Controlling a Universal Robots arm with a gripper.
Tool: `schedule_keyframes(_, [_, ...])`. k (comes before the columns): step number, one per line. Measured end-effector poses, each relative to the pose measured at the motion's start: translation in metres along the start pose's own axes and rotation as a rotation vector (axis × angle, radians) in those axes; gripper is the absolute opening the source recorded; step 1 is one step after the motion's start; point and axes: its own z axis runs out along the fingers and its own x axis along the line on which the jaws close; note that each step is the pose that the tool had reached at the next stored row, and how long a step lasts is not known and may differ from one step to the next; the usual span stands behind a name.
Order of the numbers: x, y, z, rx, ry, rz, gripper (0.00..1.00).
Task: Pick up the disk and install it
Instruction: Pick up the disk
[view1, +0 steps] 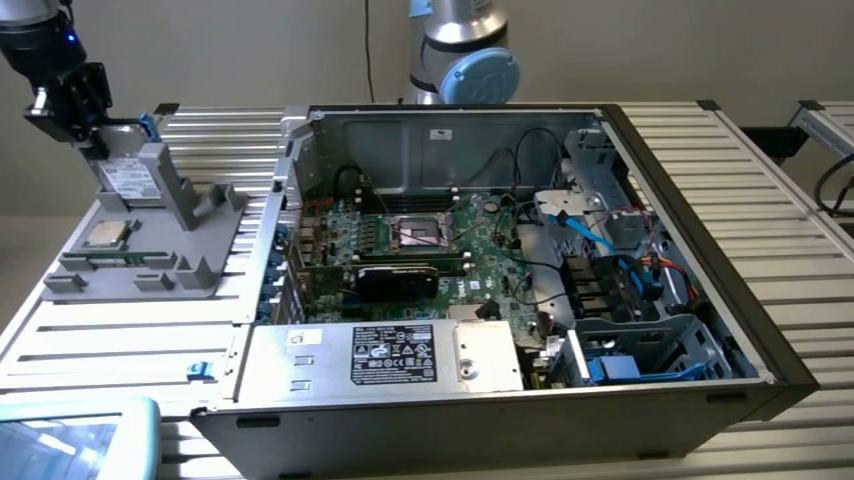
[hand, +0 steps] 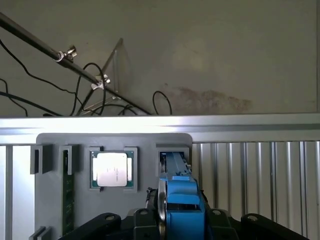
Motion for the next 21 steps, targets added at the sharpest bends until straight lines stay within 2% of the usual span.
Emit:
schedule_keyframes(1, [0.0000, 0.0000, 0.0001, 0.0001, 0.0000, 0.000, 0.39])
schedule_keyframes(2, [0.0000, 0.0000, 0.0001, 0.0002, -0.0001, 0.000, 0.46])
schedule_keyframes(16, [0.0000, -0.0001, 0.0011, -0.0008, -0.0004, -0.007, 0.46])
schedule_keyframes(21, [0.0011, -0.0001, 0.0013, -0.0040, -0.0049, -0.007, 0.46])
